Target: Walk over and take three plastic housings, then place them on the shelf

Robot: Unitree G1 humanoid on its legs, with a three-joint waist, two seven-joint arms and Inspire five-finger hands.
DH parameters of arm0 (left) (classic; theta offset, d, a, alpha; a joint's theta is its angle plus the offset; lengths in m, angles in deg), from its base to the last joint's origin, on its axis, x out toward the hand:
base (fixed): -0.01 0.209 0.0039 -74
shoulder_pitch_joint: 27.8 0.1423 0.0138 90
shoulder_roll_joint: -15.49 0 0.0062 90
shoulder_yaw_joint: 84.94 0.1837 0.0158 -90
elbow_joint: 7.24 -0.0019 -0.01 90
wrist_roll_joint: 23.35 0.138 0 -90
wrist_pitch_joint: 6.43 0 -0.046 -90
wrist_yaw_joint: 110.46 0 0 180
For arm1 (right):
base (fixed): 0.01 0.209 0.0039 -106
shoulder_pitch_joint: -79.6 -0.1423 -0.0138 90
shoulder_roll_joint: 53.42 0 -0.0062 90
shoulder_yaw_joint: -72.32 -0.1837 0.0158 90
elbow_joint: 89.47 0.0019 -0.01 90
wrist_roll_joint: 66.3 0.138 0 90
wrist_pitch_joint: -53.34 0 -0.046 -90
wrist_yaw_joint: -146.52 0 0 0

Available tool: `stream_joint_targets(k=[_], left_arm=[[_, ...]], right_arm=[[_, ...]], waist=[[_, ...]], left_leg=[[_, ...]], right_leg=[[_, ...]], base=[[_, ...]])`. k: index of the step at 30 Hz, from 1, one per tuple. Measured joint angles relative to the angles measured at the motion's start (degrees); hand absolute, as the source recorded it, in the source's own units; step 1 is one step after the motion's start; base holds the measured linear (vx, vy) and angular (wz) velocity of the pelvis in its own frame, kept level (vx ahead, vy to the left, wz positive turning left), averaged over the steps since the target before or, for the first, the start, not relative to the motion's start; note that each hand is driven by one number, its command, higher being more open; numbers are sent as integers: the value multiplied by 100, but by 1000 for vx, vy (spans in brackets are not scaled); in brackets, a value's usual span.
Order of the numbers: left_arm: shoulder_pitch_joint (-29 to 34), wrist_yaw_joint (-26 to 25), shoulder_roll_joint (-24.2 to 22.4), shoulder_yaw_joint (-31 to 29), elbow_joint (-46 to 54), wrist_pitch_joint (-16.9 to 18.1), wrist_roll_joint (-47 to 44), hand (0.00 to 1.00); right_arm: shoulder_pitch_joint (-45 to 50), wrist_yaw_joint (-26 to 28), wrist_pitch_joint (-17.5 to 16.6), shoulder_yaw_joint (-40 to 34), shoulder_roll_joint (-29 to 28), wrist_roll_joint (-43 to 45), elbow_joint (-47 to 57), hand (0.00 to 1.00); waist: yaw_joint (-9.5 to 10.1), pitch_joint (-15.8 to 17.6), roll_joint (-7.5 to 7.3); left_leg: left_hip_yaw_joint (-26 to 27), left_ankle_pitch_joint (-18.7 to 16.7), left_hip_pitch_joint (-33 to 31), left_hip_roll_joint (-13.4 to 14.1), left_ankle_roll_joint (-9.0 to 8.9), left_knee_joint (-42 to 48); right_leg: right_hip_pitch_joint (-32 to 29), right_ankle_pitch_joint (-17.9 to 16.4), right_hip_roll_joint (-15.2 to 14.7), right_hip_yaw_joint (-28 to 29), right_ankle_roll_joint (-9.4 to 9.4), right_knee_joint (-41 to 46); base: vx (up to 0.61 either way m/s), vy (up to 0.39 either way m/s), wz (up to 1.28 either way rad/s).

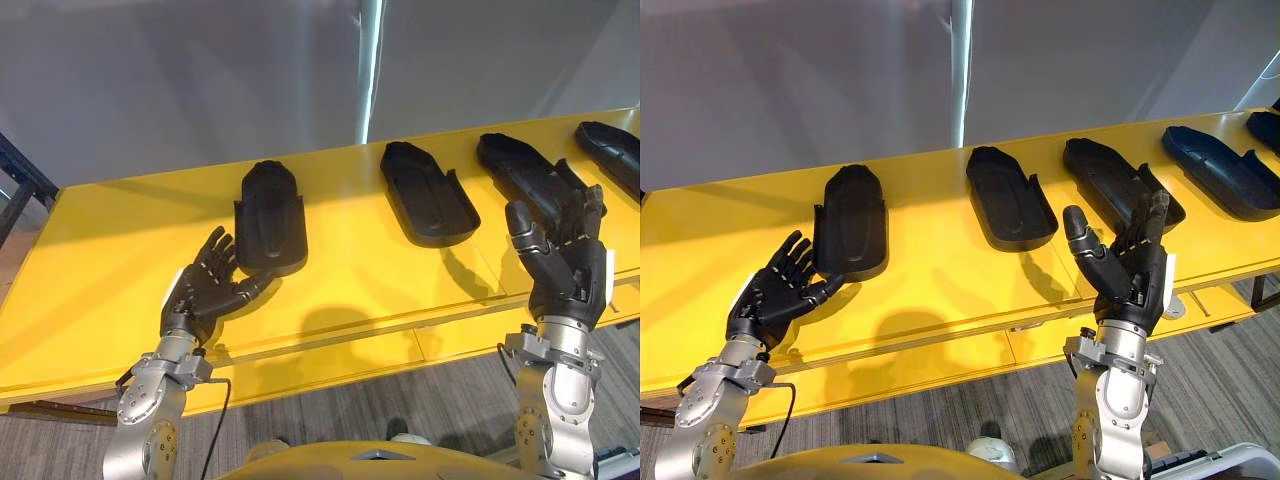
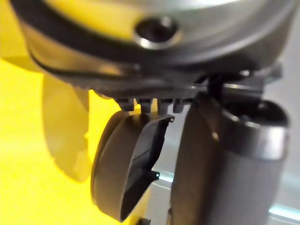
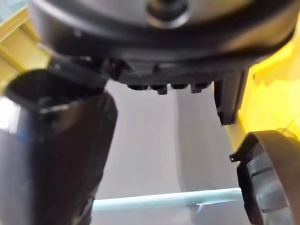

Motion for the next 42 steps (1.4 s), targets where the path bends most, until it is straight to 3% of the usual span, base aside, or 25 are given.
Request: stream_joint_targets(k=[10,14,20,22,25,29,34,38,42], left_arm=[[-1,23,4,107,0,-58,-1,100],[-6,-337,4,100,2,-58,99,100],[-30,-1817,-83,-258,2,35,840,100],[-81,-2694,-239,-570,2,454,1230,100],[-256,-3309,-496,-939,280,936,1241,100],[-283,-3470,-681,-952,798,1351,1292,100],[-308,-3441,-729,-645,898,1441,1672,100],[-302,-3331,-750,-600,897,1447,1659,100],[-289,-2936,-773,-528,897,1526,1488,100]], right_arm=[[0,-45,0,13,0,-2,-7,100],[0,-100,0,14,0,-3,-35,100],[0,-104,1,46,-31,-2,-40,100],[20,95,1,148,-36,65,-40,100],[23,527,-4,481,-53,260,-40,100],[-79,1115,-24,1113,-53,270,-38,100],[-572,1591,-15,1903,-41,526,-34,100],[-871,1624,130,2498,-50,673,-156,100],[-1041,1216,460,2879,-132,590,-857,100]], waist=[[-2,-44,-27],[-1,-63,-26],[-4,-132,-36],[-7,-169,-75],[23,-201,-127],[116,-210,-137],[173,-211,-172],[197,-202,-230],[262,-193,-252]], left_leg=[[-7,66,11,-9,-6,-99],[-14,98,16,-16,-5,-142],[-34,119,20,-16,-9,-160],[-70,179,35,-26,-7,-249],[-155,259,39,-46,-1,-342],[-189,280,39,-71,8,-365],[-303,384,104,-98,7,-536],[-368,447,104,-100,22,-575],[-486,535,107,-139,33,-716]], right_leg=[[-12,0,2,-31,0,-1],[-23,0,2,-40,-1,-1],[-20,1,8,-51,-1,-2],[-18,0,12,-87,-2,-6],[2,0,7,-166,-2,-7],[13,0,-1,-186,-2,-7],[84,-1,-6,-320,-2,-20],[111,-2,-5,-385,-3,-39],[162,-3,3,-515,-2,-86]], base=[[0,0,0],[0,0,0],[0,0,0],[-10,-1,8],[-12,2,15],[-17,9,5],[-11,7,11],[-4,1,9],[-4,-3,16]])
